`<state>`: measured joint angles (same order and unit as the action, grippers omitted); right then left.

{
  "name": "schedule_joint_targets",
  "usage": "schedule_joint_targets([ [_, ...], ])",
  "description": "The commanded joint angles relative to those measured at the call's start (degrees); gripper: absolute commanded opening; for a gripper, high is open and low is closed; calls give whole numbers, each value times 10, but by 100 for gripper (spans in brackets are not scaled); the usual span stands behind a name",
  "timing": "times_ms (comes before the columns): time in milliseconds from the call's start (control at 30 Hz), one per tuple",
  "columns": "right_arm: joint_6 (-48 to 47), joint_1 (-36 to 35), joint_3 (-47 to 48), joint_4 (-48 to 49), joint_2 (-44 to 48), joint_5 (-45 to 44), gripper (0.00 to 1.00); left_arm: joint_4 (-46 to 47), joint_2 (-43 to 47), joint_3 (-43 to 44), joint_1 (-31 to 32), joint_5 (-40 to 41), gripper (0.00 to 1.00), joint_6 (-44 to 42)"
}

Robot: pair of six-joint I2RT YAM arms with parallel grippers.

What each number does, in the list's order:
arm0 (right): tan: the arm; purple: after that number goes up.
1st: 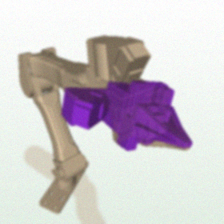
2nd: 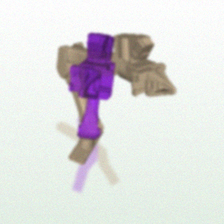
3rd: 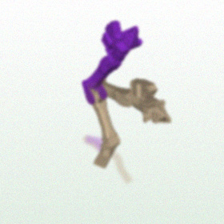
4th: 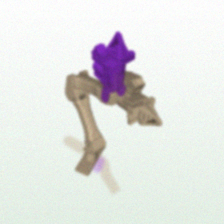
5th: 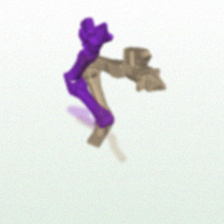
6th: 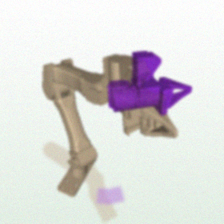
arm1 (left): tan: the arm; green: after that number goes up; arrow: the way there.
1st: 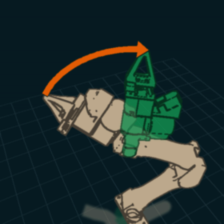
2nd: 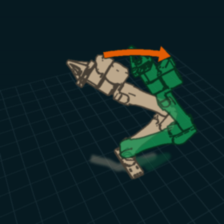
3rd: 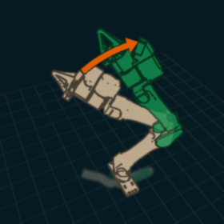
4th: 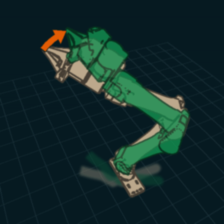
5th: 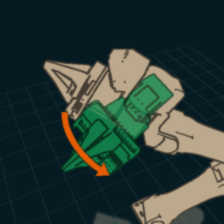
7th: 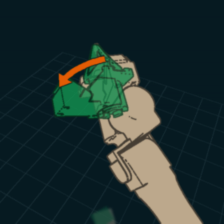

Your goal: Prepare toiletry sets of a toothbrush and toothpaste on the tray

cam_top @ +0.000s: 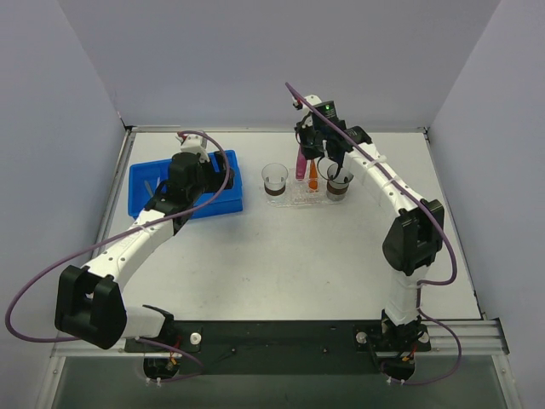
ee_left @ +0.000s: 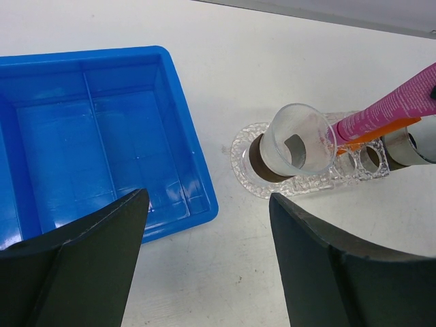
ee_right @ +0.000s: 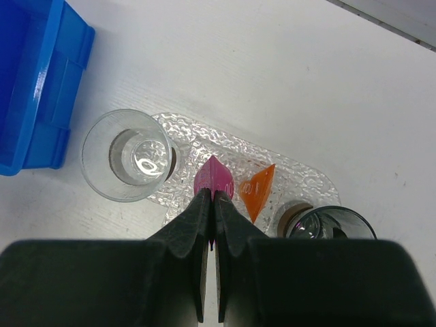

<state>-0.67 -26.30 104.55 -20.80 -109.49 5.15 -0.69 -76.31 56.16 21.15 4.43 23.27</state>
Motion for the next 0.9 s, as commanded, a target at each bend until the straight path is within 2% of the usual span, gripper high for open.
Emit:
schedule_joint_targets([
  [0,2,-1,-4,28,6,-2,0,8,9,10,-6,-2,82,0],
  [867,41,22,-42,68,-21,36,0,9,6,11,-10,-8,82,12],
])
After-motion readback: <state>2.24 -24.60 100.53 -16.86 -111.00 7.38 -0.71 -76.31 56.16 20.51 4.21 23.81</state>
